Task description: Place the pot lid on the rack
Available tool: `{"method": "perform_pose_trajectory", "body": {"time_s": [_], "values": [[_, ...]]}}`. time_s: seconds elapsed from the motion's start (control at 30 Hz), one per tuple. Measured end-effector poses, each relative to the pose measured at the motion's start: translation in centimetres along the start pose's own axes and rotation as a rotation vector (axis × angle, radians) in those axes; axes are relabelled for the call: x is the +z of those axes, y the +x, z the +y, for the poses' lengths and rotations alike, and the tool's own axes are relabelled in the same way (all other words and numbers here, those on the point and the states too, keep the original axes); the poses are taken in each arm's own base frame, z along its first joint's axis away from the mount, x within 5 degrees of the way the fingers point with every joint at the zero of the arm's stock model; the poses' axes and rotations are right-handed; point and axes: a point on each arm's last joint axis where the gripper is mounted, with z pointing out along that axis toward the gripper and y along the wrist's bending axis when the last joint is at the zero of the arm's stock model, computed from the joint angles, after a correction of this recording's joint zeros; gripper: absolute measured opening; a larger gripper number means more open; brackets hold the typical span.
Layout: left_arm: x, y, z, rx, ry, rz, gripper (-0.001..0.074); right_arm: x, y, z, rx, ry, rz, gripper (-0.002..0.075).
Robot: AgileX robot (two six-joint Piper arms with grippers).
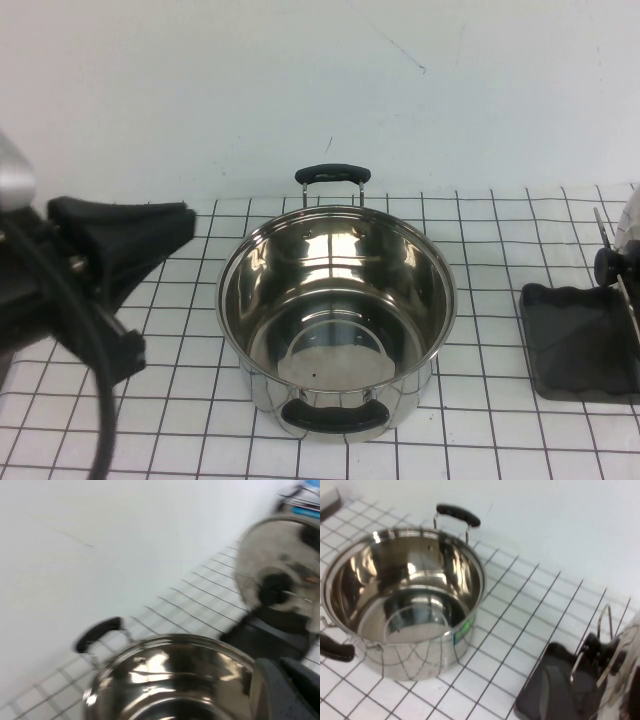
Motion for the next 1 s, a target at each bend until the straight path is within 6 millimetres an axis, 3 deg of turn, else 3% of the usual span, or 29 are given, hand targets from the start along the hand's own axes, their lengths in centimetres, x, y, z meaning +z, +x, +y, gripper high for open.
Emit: {"method": "perform_pose_trajectory", "body": {"time_s": [0.23, 0.43, 0.6, 0.77, 1.0], "values": [[-5.5, 4.1, -2.2, -0.019, -0.286, -0.125, -0.0001, -3.1, 2.1, 2.0, -0.031, 0.027, -0.184, 0.023], [-8.0, 9.0, -3.1, -0.054, -0.439, -0.192, -0.0001, -4.0, 4.8, 3.7, -0.062, 0.003, -0.466, 0.0102], [-8.7, 11.7, -3.5, -0.066, -0.483, -0.218, -0.0001, -3.5, 7.0, 4.9, -0.029, -0.086, -0.616, 0.0014], [-8.3, 13.7, -3.7, -0.097, -0.465, -0.18, -0.0001, -2.0, 8.6, 4.6, 0.002, -0.086, -0.626, 0.0001], [-7.2, 16.3, -5.1, -0.156, -0.277, -0.084, -0.0001, -1.0, 9.5, 4.1, 0.028, -0.053, -0.61, -0.0001]]}}
